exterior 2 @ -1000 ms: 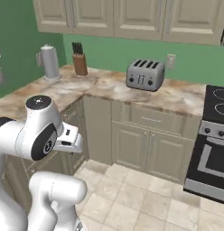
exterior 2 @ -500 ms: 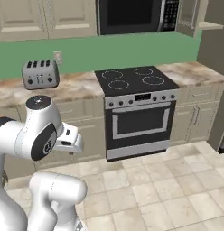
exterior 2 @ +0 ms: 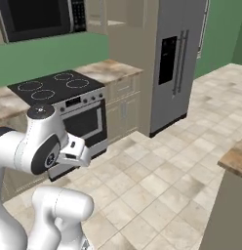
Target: Move the cutting board and knife to the sink. Then move spray from the cabinet to the counter.
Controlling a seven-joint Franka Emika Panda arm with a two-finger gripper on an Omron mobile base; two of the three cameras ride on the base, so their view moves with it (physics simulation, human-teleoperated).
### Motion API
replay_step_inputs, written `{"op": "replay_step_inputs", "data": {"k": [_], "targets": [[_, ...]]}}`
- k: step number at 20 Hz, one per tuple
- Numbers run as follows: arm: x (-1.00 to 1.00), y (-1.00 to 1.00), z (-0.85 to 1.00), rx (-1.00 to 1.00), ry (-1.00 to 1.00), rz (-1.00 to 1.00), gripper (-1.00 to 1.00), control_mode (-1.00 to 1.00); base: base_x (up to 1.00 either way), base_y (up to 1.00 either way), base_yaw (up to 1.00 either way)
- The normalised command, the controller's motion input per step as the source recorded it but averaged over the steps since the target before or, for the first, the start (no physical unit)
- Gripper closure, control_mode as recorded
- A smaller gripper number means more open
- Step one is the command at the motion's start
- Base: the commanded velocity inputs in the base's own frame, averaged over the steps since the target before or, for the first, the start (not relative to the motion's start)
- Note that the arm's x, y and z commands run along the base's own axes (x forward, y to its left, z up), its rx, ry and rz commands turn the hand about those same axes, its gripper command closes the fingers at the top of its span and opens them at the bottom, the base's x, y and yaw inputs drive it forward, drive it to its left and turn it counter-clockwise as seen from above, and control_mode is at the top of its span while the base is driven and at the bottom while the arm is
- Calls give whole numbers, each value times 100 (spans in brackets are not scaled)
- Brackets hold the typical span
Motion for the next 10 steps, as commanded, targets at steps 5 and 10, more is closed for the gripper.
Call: {"op": "replay_step_inputs", "data": {"k": [5, 10], "targets": [[0, 0, 0, 0, 0, 0, -100, 100, 73, 0, -14], [0, 0, 0, 0, 0, 0, -100, 100, 78, 0, -9]]}}
